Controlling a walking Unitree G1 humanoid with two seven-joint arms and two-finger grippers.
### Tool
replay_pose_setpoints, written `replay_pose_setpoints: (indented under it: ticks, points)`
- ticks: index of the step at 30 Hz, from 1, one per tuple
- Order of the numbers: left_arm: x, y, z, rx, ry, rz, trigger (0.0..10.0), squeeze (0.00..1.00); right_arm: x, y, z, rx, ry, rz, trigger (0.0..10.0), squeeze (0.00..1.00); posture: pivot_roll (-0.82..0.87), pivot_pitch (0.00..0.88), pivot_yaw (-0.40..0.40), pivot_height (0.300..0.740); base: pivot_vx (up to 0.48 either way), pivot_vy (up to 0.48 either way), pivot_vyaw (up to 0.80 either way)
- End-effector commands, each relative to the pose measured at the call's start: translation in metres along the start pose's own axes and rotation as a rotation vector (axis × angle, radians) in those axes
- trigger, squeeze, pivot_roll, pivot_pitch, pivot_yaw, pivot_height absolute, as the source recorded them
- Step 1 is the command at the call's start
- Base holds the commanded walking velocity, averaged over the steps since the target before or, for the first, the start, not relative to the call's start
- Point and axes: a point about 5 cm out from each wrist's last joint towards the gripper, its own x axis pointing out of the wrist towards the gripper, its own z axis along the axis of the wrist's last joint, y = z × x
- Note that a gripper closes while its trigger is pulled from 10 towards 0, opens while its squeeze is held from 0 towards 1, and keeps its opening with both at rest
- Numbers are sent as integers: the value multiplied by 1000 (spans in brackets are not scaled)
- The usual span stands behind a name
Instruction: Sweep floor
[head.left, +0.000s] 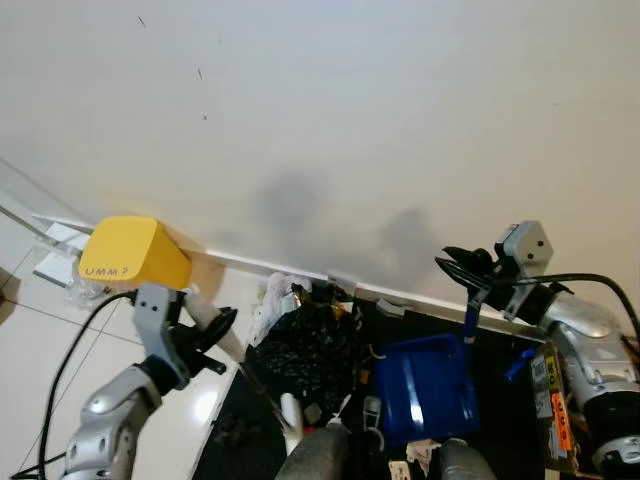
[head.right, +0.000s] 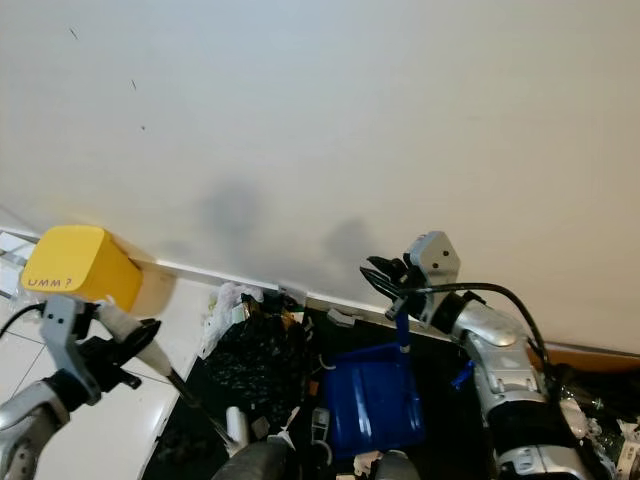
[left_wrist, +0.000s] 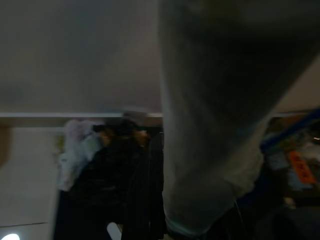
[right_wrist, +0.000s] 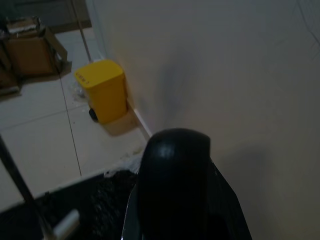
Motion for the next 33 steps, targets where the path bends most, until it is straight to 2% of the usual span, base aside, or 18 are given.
replay_pose_setpoints:
  ticks: [1,5,9,13,16,19,20,22,23,26,27,30,33]
  points:
    - [-6,10,0,30,12,35,10000,0,0,12,-15,33,47,31,10000,0,126,218,143,740,0,0,0]
    - [1,7,-3,19,5,24,10000,0,9,27,-19,0,54,69,10000,0,135,221,140,740,0,0,0]
    - [9,4,-7,-18,-10,14,10000,0,20,37,-17,-11,20,59,10000,0,129,222,137,740,0,0,0]
    - [22,2,-12,-68,-54,-12,10000,0,30,51,-14,-45,-34,33,10000,0,103,225,130,740,0,0,0]
    - [36,-5,-11,-84,-79,-50,10000,0,33,55,-12,-40,-54,26,10000,0,97,230,126,740,0,0,0]
    - [41,-8,-10,-99,-90,-65,10000,0,33,54,-11,-31,-64,18,10000,0,98,234,129,740,0,0,0]
    - [48,-12,-9,-153,-110,-86,10000,0,34,53,-9,-19,-81,0,10000,0,95,237,131,740,0,0,0]
    - [52,-15,-7,-210,-129,-104,10000,0,35,51,-7,-17,-90,-15,10000,0,95,237,131,740,0,0,0]
    - [57,-21,-5,-258,-141,-146,10000,0,35,49,-5,-10,-99,-29,10000,0,86,239,132,740,0,0,0]
    - [69,-38,0,-326,-169,-244,10000,0,34,44,-2,-5,-115,-56,10000,0,81,239,132,740,0,0,0]
    - [76,-47,2,-335,-181,-279,10000,0,34,43,0,-2,-124,-67,10000,0,77,240,132,740,0,0,0]
    - [82,-55,4,-345,-193,-312,10000,0,34,42,1,2,-134,-79,10000,0,72,242,132,740,0,0,0]
    - [98,-74,12,-357,-225,-391,10000,0,33,42,4,1,-148,-92,10000,0,64,244,137,740,0,0,0]
